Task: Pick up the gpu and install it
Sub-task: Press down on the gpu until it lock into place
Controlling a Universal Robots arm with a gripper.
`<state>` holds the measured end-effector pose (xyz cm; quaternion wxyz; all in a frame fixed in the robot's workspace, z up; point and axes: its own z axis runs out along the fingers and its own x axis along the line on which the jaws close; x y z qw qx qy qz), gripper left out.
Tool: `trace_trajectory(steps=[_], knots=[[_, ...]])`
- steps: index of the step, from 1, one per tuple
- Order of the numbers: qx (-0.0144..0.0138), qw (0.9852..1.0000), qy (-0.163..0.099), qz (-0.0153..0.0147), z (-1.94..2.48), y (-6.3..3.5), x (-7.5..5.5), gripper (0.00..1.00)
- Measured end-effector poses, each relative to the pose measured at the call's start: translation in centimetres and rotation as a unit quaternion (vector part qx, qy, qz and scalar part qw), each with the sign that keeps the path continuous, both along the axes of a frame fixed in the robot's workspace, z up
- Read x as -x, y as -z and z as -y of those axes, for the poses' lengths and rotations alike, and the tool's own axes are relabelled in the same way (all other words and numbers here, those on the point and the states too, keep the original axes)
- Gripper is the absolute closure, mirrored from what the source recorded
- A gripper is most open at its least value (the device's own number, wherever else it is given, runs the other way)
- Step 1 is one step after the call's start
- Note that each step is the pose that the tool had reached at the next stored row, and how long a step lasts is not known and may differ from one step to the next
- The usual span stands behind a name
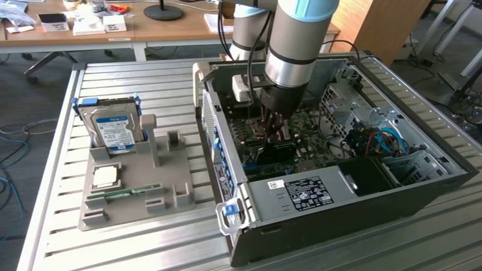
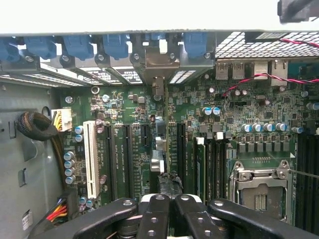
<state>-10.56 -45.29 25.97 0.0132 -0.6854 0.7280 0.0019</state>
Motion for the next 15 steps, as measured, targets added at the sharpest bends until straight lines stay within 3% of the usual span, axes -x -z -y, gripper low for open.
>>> trace_trajectory(steps=[5, 15], knots=[[-0.0040, 1.0000, 0.000, 0.0001, 0.00, -0.05, 0.00, 0.89], [-0.0040, 1.0000, 0.000, 0.0000, -0.02, -0.51, 0.00, 0.89]])
